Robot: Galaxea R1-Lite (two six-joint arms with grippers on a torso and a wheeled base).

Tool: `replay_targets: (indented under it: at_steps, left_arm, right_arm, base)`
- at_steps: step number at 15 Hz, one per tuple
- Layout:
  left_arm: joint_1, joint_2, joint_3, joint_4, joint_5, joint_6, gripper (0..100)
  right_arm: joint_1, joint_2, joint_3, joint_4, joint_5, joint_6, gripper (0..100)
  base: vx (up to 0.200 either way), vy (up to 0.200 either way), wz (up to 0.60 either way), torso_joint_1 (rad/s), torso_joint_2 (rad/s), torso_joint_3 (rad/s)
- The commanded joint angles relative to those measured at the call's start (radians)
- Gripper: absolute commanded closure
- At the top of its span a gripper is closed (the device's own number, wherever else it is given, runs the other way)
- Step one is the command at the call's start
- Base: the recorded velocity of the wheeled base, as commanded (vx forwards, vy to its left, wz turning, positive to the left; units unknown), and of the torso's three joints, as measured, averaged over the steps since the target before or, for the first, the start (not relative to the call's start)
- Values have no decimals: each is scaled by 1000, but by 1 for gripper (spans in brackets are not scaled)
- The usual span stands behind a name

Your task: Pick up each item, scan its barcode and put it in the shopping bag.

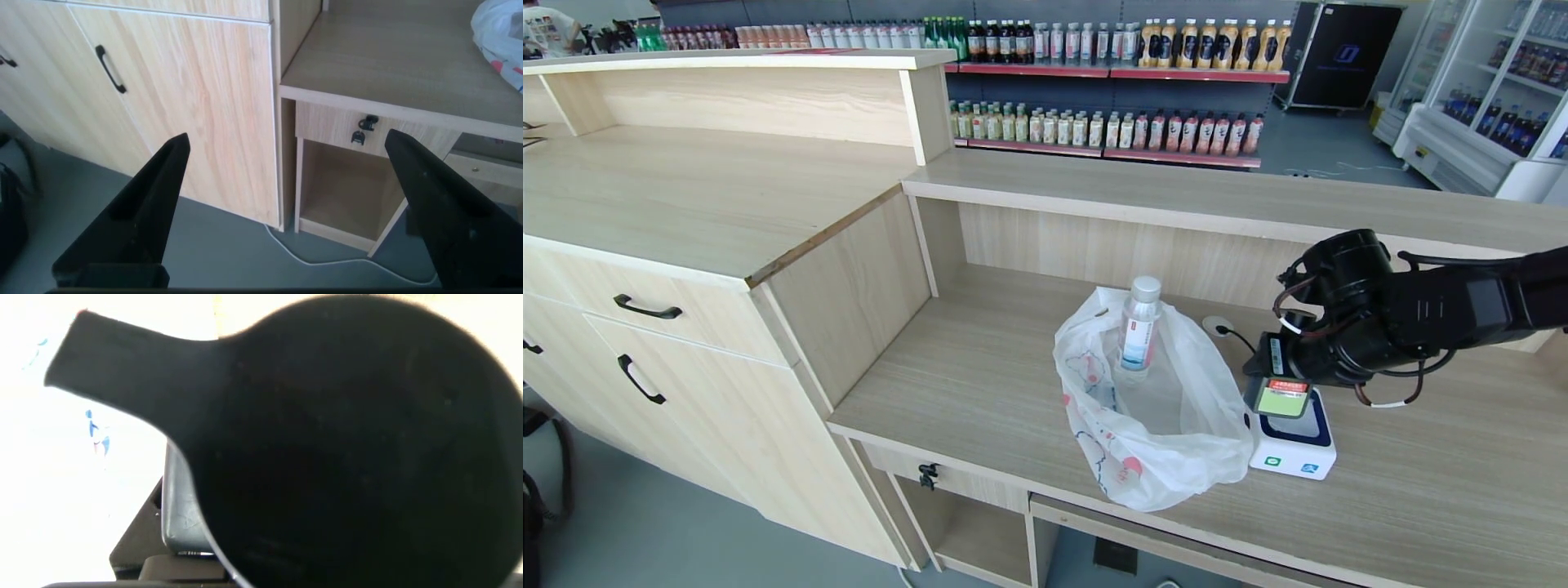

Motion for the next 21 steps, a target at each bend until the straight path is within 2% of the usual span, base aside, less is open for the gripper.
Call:
replay_targets:
  at_steps: [1,4,7,9,11,14,18,20,21]
  left_arm:
    - [1,0,0,0,0,0,0]
    - [-1,0,0,0,0,0,0]
    - [1,0,0,0,0,0,0]
    - [-1,0,0,0,0,0,0]
    - [1,0,0,0,0,1,0]
    - [1,0,0,0,0,0,0]
    - [1,0,0,0,0,0,0]
    - [-1,0,0,0,0,0,0]
    - [-1,0,0,0,0,0,0]
  right_arm:
    - [1,4,3,-1,0,0,100]
    - [24,-99,23,-7,-5,-4,100]
    - [37,-246,90,-101,-137,-86,100]
    - [7,-302,202,-222,-129,-187,100]
    - [6,-315,257,-316,-134,-279,100]
    - [24,-302,257,-428,-132,-327,100]
    - [26,-223,280,-462,-117,-350,100]
    - [26,-171,362,-621,-71,-351,100]
    - [27,-159,382,-658,-60,-351,100]
  base:
    - [0,0,0,0,0,0]
    - [0,0,0,0,0,0]
    - [0,0,0,0,0,0]
    - [0,0,0,0,0,0]
    - [0,0,300,1,-1,1]
    - [0,0,600,-133,307,203]
    - [0,0,0,-135,369,218]
    - [0,0,0,-29,78,61]
    - [0,0,0,0,0,0]
